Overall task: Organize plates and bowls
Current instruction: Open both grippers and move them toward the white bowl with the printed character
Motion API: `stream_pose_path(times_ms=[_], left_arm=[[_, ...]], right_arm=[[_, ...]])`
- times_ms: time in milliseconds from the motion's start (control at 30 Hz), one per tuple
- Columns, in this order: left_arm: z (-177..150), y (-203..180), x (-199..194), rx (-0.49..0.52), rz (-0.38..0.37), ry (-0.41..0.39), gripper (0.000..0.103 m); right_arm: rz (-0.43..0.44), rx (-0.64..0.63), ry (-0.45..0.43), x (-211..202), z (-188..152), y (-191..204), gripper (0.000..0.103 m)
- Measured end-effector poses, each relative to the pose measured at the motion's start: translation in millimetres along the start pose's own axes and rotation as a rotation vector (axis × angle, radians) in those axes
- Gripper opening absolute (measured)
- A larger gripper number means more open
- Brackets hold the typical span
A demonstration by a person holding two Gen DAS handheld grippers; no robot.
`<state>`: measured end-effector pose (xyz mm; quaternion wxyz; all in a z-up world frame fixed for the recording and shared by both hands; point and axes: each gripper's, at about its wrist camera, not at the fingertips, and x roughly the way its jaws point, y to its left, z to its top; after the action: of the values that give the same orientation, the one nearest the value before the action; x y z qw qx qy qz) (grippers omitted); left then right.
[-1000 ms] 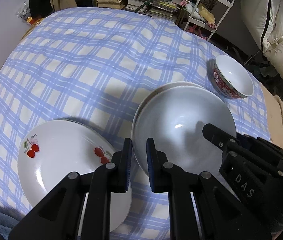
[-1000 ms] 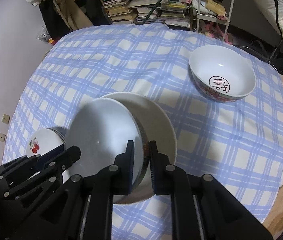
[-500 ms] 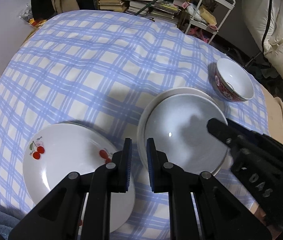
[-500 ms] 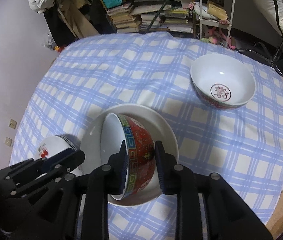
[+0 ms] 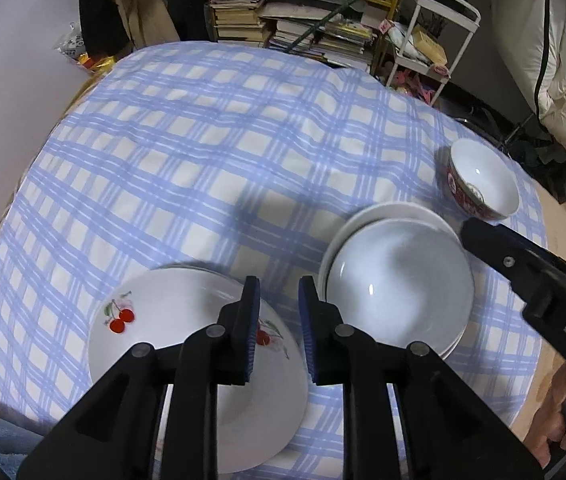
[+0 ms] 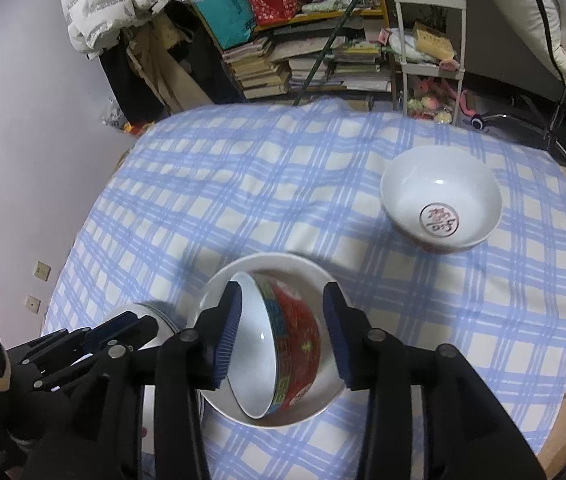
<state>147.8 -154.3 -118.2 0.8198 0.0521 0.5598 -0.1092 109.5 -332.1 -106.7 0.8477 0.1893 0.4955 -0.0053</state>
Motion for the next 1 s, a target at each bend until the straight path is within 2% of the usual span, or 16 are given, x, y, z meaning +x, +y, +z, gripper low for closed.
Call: stream_pose_path(times_ms=[133, 233, 267, 367, 600, 833, 1000], left_arm=[[10, 7, -6, -0.014, -0.007, -0.019, 0.028], [18, 9, -11, -0.012, 0.009, -0.041, 0.040], [21, 9, -12, -0.011, 0.015, -0.047, 0.049], [32, 8, -10, -0.024, 0.033, -0.041, 0.073], [51, -13, -3, 0.025, 0.023, -0.059, 0.074], [65, -43, 11, 0.083, -0.010, -0.049, 0.074], [79, -73, 21, 0.130, -0.065, -0.055, 0.074]], right_arm=[[-0.018, 0.020, -0.053, -19, 6, -4, 0.065], [-0.046, 0.020, -0.106, -32, 12, -8, 0.081], [-0.052, 0.024, -0.119, -35, 14, -10, 0.087], [-0.070, 0.037, -0.152, -41, 21, -19, 0.094], [-0.082, 0.086, -0.203, -52, 34, -44, 0.101], [-0.127, 0.152, -0.214, -49, 46, -70, 0.101], [-0.132, 0.209, -0.199, -44, 51, -93, 0.101]])
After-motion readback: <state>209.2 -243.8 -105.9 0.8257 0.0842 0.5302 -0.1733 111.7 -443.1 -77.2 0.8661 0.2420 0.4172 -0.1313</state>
